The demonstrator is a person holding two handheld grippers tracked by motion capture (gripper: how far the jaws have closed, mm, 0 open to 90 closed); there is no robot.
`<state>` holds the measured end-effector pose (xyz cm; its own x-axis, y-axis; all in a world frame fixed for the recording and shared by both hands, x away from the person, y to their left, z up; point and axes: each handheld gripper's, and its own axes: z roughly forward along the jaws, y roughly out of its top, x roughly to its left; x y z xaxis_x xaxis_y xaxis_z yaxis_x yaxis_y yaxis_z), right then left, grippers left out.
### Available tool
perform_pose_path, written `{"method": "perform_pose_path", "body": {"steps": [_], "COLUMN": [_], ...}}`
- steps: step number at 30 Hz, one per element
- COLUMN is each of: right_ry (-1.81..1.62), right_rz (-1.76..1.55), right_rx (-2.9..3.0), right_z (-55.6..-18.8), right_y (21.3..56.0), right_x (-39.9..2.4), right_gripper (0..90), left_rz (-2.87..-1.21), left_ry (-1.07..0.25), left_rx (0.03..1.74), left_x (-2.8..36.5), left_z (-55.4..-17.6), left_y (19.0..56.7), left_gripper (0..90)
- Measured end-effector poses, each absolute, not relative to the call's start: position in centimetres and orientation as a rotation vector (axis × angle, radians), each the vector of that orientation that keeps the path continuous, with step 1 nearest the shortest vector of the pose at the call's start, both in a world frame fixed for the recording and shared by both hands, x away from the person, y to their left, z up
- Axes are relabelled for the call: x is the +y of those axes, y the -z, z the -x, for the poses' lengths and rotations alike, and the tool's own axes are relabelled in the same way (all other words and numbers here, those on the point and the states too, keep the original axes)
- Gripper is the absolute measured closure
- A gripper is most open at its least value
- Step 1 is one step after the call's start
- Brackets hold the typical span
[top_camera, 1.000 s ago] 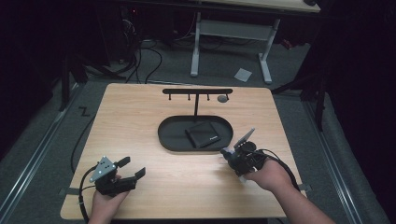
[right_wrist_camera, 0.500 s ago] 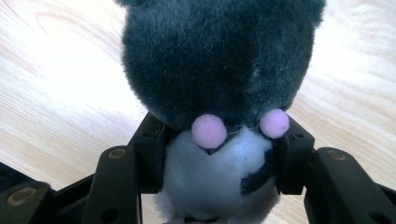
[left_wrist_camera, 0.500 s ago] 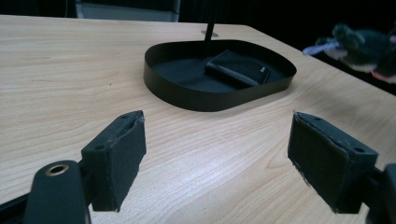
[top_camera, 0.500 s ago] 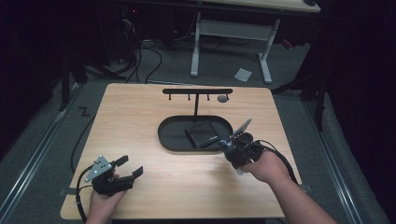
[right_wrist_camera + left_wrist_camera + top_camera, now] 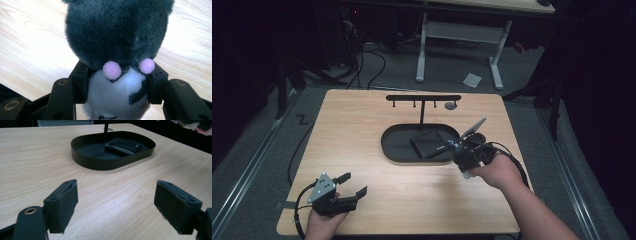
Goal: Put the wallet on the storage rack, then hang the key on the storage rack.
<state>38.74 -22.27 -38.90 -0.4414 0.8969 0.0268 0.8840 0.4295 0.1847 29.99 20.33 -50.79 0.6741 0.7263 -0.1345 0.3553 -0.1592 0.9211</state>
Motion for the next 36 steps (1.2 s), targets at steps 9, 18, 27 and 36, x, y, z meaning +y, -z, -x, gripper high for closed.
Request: {"method": "perform_pose_path", "body": {"steps": [9,18,27,36], "right_ry": [-0.232,-0.249,-0.261,-0.286], "right_rz": [-1.589,-1.51,-1.517,-1.529], "right_rx": [2.581,2.57,2.551,2.502], "right_z": [-39.4,-40.4,-42.5,-43.5], "right_y": [38.6,37.5,36.3,33.9], "right_x": [-22.3,-20.8,-20.8,-21.3], "right_gripper": [47.7,47.7,47.7,47.7], "left_rz": [-1.788,-1.786,-1.78,-1.781], "left_ry": [-0.43,-0.409,-0.415,-0.423], "left_rx": [0.839,0.827,0.835,0.834], "left_x": [19.8,19.8,20.2,20.5], "left_z": [-29.6,-29.7,-29.4,-29.2], "left_y": [50.6,50.8,50.8,50.7], "left_gripper": [19.6,19.4,19.4,19.4]}}
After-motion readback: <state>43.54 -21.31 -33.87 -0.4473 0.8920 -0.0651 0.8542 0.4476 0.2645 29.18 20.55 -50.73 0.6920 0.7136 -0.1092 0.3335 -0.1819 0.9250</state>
